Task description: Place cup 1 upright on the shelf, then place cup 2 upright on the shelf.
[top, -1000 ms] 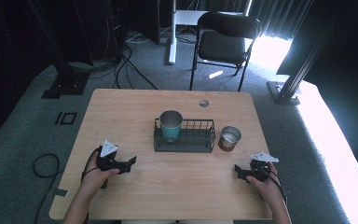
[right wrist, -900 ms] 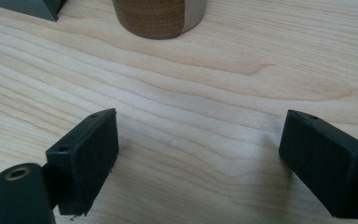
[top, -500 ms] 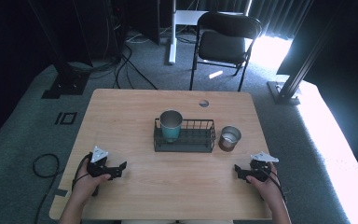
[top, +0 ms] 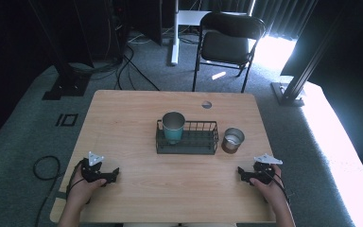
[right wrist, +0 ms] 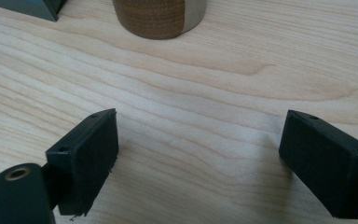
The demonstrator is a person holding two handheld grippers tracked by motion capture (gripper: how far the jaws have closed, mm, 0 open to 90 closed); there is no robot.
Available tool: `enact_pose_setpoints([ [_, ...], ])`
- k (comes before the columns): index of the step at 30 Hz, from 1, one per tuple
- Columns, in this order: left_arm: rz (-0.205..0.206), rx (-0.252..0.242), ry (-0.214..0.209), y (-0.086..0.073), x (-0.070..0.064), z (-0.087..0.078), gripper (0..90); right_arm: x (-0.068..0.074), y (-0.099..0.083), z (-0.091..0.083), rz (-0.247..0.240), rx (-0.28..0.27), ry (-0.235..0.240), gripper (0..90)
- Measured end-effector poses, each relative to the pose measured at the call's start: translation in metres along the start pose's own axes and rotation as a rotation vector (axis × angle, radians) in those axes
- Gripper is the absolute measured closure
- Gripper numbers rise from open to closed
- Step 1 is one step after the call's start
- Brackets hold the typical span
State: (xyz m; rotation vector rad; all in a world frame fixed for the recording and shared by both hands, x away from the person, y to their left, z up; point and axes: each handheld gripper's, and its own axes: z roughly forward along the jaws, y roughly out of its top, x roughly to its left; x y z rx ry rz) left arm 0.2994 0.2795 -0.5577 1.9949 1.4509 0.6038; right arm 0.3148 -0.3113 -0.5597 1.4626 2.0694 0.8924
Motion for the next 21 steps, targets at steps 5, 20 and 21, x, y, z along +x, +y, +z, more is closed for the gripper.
enact_pose_setpoints([
  [5,-0.017,0.006,0.009,0.0017,-0.0018,0.0017,2.9,-0.0001,0.0,0.0,0.0,0.0,0.0,11.4],
  [20,-0.009,0.003,0.001,0.0018,-0.0022,0.002,2.8,0.0001,0.0,-0.0002,0.0,0.002,0.001,11.4],
  [21,-0.01,0.002,0.0,0.0017,-0.0025,0.002,2.8,0.0,-0.0002,-0.0004,-0.001,0.002,0.003,11.4],
])
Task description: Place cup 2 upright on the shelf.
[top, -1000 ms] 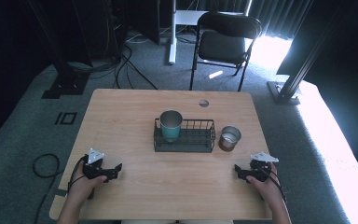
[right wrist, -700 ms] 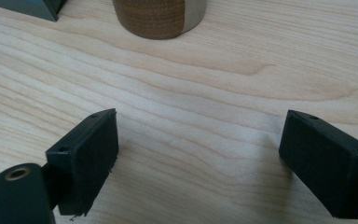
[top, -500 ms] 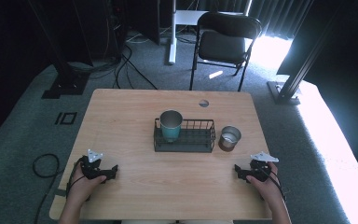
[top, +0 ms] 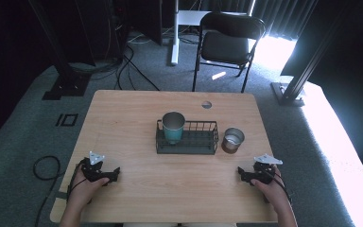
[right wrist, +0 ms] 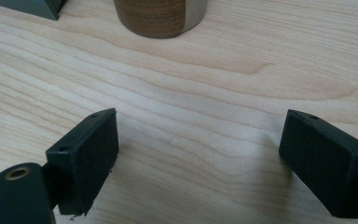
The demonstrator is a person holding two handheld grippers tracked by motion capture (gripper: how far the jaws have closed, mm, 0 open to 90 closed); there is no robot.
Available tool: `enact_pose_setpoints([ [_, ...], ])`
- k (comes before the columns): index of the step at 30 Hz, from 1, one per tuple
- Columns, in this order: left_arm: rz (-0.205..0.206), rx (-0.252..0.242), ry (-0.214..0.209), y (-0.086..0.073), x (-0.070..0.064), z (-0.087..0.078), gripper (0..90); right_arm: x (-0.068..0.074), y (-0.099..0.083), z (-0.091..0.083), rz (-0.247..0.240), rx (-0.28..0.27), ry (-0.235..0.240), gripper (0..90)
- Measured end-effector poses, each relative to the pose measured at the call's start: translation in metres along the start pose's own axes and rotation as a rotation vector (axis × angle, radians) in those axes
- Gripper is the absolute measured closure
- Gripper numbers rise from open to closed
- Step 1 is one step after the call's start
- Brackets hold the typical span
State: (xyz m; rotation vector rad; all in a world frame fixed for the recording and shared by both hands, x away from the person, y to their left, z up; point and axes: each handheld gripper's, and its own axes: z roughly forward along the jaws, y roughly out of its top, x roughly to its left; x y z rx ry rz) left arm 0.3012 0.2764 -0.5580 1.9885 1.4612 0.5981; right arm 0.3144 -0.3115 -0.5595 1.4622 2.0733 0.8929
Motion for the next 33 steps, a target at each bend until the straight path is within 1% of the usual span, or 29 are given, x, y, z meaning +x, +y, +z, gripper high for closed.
enact_pose_setpoints([
  [4,0.003,0.0,-0.005,0.0,-0.001,0.0,2.8,0.0,-0.001,-0.001,-0.002,0.001,0.004,11.5],
  [7,0.007,0.0,-0.008,0.0,-0.001,0.0,2.7,0.0,-0.002,-0.003,-0.012,-0.001,0.013,11.6],
  [9,0.007,0.0,-0.008,0.0,-0.001,0.0,2.8,0.0,-0.003,-0.004,-0.007,-0.002,0.013,11.6],
  [12,0.007,0.0,-0.008,0.0,-0.001,0.0,2.8,0.002,-0.002,-0.006,-0.003,-0.016,0.034,11.6],
  [14,0.007,0.0,-0.008,0.0,-0.001,0.0,2.7,0.003,-0.001,-0.006,-0.017,-0.022,0.04,11.6],
  [18,0.006,0.0,-0.008,0.0,-0.001,0.0,2.8,0.004,0.005,-0.007,-0.012,-0.051,0.057,11.7],
  [21,0.006,0.0,-0.008,0.0,-0.001,0.0,2.7,0.006,0.01,-0.006,-0.019,-0.064,0.068,11.7],
  [26,0.006,0.0,-0.008,0.0,-0.001,0.0,2.7,0.006,0.017,-0.005,-0.015,-0.074,0.069,13.6],
  [28,0.007,0.0,-0.008,0.0,-0.001,0.0,2.7,0.006,0.019,-0.004,-0.025,-0.07,0.065,13.1],
  [30,0.007,0.0,-0.008,0.0,-0.001,0.0,2.8,0.007,0.023,-0.003,-0.027,-0.076,0.072,13.0],
  [33,0.007,0.0,-0.008,0.0,-0.001,0.0,2.7,0.008,0.028,-0.001,-0.031,-0.082,0.067,13.0],
])
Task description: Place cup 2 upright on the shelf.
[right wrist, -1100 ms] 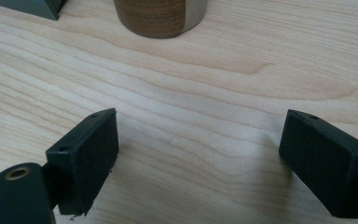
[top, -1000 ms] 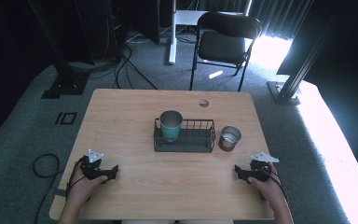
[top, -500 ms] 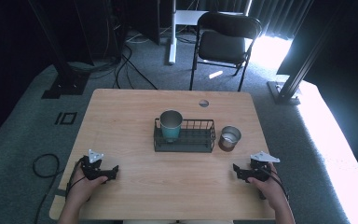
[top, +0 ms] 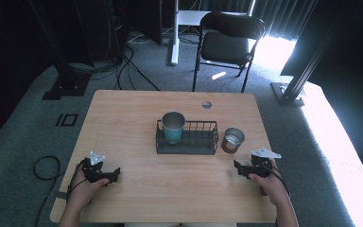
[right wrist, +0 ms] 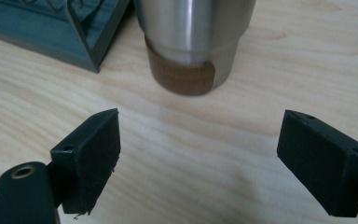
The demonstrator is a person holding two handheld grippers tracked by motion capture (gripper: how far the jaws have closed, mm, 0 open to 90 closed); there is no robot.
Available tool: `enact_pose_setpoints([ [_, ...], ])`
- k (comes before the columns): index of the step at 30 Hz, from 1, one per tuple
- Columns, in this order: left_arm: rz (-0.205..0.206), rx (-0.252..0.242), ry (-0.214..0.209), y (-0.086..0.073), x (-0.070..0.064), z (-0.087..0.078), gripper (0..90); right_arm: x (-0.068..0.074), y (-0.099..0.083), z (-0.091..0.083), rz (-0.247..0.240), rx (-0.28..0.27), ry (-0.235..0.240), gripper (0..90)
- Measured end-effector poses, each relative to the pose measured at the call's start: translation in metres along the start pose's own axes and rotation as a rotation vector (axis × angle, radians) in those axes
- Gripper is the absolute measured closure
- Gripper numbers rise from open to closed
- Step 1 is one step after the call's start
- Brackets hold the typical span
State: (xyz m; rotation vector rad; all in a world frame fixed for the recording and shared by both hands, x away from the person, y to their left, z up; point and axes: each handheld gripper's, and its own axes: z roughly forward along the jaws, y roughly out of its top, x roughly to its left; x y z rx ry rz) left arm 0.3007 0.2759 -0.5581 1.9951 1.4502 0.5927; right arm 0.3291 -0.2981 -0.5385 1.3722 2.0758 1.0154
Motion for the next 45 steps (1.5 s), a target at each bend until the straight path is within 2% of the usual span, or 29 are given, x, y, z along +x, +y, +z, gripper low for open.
enact_pose_setpoints([
  [11,0.0,0.0,0.0,0.0,0.0,0.0,2.7,-0.001,0.016,0.011,0.001,-0.048,-0.001,13.1],
  [14,0.0,0.0,0.0,0.0,0.0,0.0,2.7,0.0,0.019,0.013,-0.012,-0.058,-0.007,13.1],
  [27,-0.002,0.0,0.0,0.0,0.0,0.0,2.7,0.002,0.032,0.029,0.011,-0.099,-0.004,12.8],
  [37,-0.003,-0.001,0.0,0.0,0.0,0.0,2.7,0.002,0.04,0.036,-0.01,-0.132,-0.025,13.5],
  [42,-0.002,0.0,0.0,0.0,0.0,0.0,2.7,0.003,0.042,0.04,0.023,-0.143,-0.017,13.4],
  [45,-0.003,0.0,0.0,0.0,0.0,0.0,2.7,0.003,0.043,0.042,0.023,-0.147,-0.018,13.4],
])
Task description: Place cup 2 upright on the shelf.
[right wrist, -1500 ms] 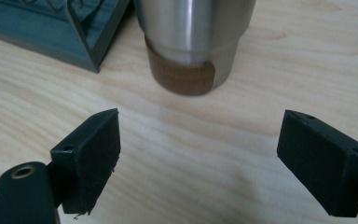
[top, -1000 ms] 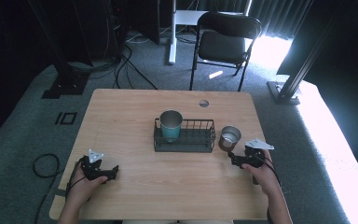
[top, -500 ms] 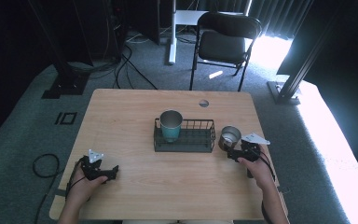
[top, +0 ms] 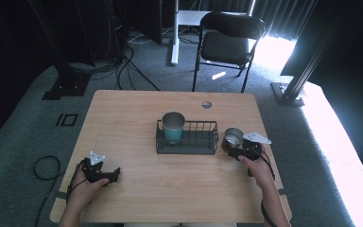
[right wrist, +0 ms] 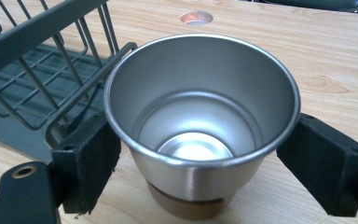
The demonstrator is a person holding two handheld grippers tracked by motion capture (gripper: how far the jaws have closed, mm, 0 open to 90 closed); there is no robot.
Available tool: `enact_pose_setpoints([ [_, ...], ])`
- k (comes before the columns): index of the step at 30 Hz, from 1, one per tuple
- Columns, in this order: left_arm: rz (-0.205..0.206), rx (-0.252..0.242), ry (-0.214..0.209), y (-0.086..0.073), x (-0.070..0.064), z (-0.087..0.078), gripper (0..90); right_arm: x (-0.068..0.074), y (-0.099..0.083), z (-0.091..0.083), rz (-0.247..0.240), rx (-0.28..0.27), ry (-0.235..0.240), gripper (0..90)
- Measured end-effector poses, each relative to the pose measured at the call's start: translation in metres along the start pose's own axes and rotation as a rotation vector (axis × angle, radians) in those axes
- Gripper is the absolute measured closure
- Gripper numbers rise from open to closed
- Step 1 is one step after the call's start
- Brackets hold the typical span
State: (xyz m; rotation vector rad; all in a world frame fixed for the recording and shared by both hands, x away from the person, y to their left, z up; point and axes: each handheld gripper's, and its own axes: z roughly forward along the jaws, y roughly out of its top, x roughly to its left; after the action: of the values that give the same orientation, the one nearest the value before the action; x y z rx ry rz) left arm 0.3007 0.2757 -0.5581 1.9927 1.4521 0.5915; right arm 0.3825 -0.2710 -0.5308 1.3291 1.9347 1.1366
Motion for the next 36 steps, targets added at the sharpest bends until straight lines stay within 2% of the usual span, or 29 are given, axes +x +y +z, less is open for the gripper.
enact_pose_setpoints([
  [10,0.0,0.0,0.0,0.0,0.0,0.0,2.8,0.003,0.005,0.005,-0.001,-0.015,0.007,13.0],
  [18,0.0,0.0,0.0,0.0,0.0,0.0,2.8,0.003,0.008,0.007,0.028,-0.025,0.004,12.5],
  [24,0.0,0.0,0.0,0.0,0.0,0.0,2.8,0.003,0.009,0.007,0.017,-0.026,-0.007,13.3],
  [32,0.0,0.0,0.0,0.0,0.0,0.0,2.7,0.003,0.012,0.004,-0.006,-0.018,0.002,14.3],
  [36,0.0,0.0,0.0,0.0,0.0,0.0,2.8,0.001,0.015,0.0,0.011,-0.025,0.004,14.3],
])
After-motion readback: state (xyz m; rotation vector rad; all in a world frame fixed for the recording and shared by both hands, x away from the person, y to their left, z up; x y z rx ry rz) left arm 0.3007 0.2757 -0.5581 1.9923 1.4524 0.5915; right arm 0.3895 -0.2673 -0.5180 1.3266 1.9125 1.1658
